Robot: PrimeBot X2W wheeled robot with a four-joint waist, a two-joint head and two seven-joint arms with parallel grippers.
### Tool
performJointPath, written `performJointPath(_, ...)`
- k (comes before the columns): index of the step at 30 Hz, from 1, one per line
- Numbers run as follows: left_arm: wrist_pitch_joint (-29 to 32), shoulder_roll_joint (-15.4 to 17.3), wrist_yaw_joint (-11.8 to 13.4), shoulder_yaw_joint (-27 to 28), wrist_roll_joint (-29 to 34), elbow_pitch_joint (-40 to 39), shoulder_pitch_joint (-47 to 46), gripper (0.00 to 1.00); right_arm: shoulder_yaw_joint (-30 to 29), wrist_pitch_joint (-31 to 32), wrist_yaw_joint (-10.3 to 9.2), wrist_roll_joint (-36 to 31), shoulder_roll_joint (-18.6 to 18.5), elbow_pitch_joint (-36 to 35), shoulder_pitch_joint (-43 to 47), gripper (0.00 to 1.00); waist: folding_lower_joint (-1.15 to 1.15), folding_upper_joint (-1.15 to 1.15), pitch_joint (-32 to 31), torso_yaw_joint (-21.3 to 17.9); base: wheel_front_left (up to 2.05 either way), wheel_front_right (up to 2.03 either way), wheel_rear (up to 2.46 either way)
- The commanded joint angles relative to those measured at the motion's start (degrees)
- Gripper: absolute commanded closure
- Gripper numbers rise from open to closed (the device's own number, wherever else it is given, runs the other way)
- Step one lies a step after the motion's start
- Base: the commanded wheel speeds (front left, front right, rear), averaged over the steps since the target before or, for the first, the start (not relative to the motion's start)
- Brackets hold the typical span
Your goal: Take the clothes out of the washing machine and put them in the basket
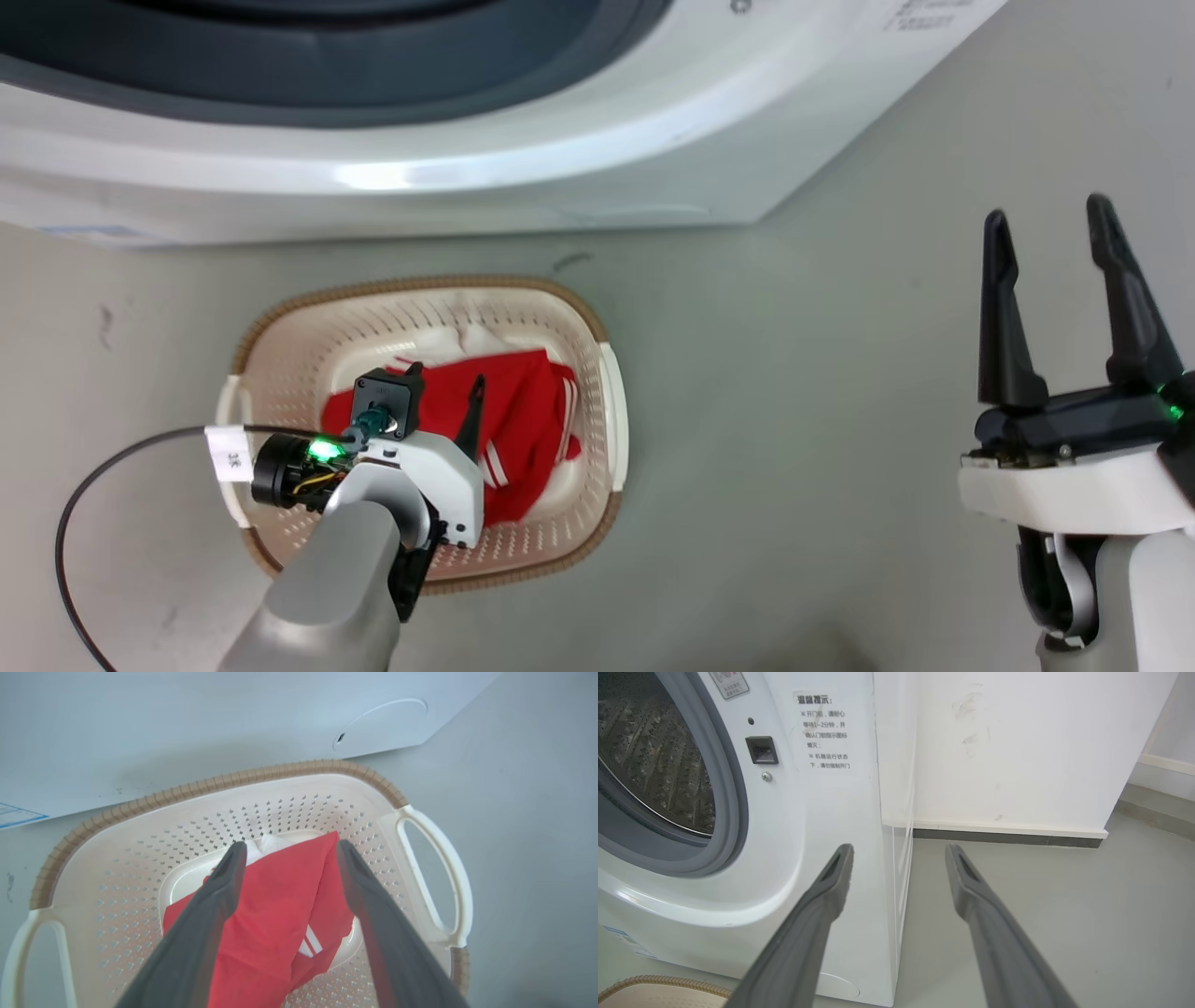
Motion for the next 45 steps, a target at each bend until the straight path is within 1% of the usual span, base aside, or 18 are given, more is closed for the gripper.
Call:
performJointPath(1,-0.1,-0.2,0.2,0.3,0.4,-0.5,0.8,0.0,-0.1,-0.1,-0.04,-0.4,0.0,0.2,0.7,0.0,0.0,0.0,-3.4,1.6,0.0,0.0,0.0)
performJointPath(4,-0.1,-0.6,1.1,3.6,2.4,-5.9,4.3,0.0,0.1,-0.1,-0.04,-0.6,0.0,0.6,2.0,0.0,0.0,0.0,-6.3,2.3,0.0,0.0,0.0)
performJointPath(9,-0.1,-1.5,1.6,8.7,6.1,-13.3,9.5,0.0,-0.1,-0.1,-0.04,-0.9,0.0,1.4,4.0,0.0,0.0,0.0,-10.7,3.2,0.0,0.0,0.0)
performJointPath(16,-0.1,-2.9,1.6,15.9,10.8,-23.9,16.0,0.0,-0.2,-0.1,-0.04,-1.1,0.0,2.3,7.2,0.0,0.0,0.0,-16.5,4.3,0.0,0.0,0.0)
performJointPath(18,-0.1,-3.3,1.2,17.8,12.1,-27.7,17.5,0.0,-0.4,-0.1,-0.04,-1.0,0.0,2.5,8.2,0.0,0.0,0.0,-18.0,4.5,0.0,0.0,0.0)
performJointPath(27,-0.1,-5.7,0.6,23.1,17.0,-41.0,25.0,0.0,-0.6,-0.1,-0.04,-1.1,0.0,3.2,11.6,0.0,0.0,0.0,-23.7,5.0,0.0,0.0,0.0)
performJointPath(31,-0.1,-6.5,1.1,24.5,18.3,-45.8,28.0,0.0,-0.3,-0.1,-0.04,-1.2,0.0,3.5,13.0,0.0,0.0,0.0,-25.8,5.0,0.0,0.0,0.0)
performJointPath(37,-0.1,-7.1,1.4,25.2,19.5,-49.0,32.3,0.0,-0.6,-0.1,-0.04,-1.1,0.0,3.9,15.0,0.0,0.0,0.0,-28.5,5.0,0.0,0.0,0.0)
performJointPath(45,-0.1,-7.4,1.7,26.2,19.7,-49.1,36.1,0.0,-0.3,-0.1,-0.04,-1.3,0.0,4.5,17.2,0.0,0.0,0.0,-31.2,4.7,0.0,0.0,0.0)
